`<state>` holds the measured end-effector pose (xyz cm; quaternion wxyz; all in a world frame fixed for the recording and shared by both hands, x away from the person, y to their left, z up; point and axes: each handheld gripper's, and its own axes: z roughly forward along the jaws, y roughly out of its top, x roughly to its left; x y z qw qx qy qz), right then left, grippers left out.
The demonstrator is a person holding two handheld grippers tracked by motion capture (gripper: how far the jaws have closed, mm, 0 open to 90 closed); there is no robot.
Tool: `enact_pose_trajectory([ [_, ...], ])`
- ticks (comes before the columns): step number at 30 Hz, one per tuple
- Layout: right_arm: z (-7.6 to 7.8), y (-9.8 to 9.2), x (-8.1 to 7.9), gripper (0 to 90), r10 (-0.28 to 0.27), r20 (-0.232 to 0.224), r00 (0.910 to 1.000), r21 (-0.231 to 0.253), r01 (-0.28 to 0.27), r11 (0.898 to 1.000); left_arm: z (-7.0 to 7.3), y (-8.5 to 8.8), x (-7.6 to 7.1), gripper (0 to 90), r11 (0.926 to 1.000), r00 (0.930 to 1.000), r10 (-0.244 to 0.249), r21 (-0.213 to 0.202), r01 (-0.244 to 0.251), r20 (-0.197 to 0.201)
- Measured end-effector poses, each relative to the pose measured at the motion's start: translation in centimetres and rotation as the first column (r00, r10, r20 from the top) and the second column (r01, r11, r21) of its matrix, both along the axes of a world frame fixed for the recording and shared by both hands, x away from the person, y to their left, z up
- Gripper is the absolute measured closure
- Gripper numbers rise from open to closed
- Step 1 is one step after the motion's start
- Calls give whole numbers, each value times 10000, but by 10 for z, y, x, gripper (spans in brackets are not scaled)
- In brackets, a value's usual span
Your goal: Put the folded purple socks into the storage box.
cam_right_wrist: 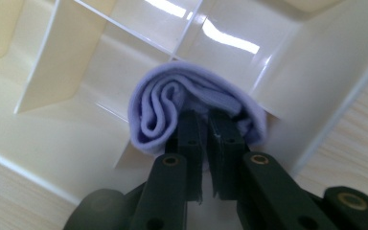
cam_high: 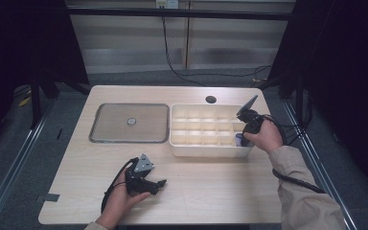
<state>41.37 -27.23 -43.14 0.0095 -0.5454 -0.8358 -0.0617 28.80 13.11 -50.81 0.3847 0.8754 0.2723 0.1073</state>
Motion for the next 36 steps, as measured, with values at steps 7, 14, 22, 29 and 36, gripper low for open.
enact_pose_trajectory([
  [7,15,-4,-4,736,20,211,9998,145,-23,9999,0,-1,0,204,10000,10000,31,-5,-31,2],
  [14,24,-5,-5,633,123,333,9994,259,-132,9996,0,-1,0,204,10000,10000,28,0,-28,2],
  [22,32,-3,-7,545,233,465,9986,195,-242,9995,0,-2,1,204,10000,10000,13,-28,-13,-5],
  [29,37,1,-9,485,387,406,9984,281,-398,9988,0,-2,1,204,10000,10000,17,-21,-17,-1],
  [36,41,3,-15,424,567,532,9970,351,-586,9977,0,-2,1,204,10000,10000,-12,19,12,-8],
])
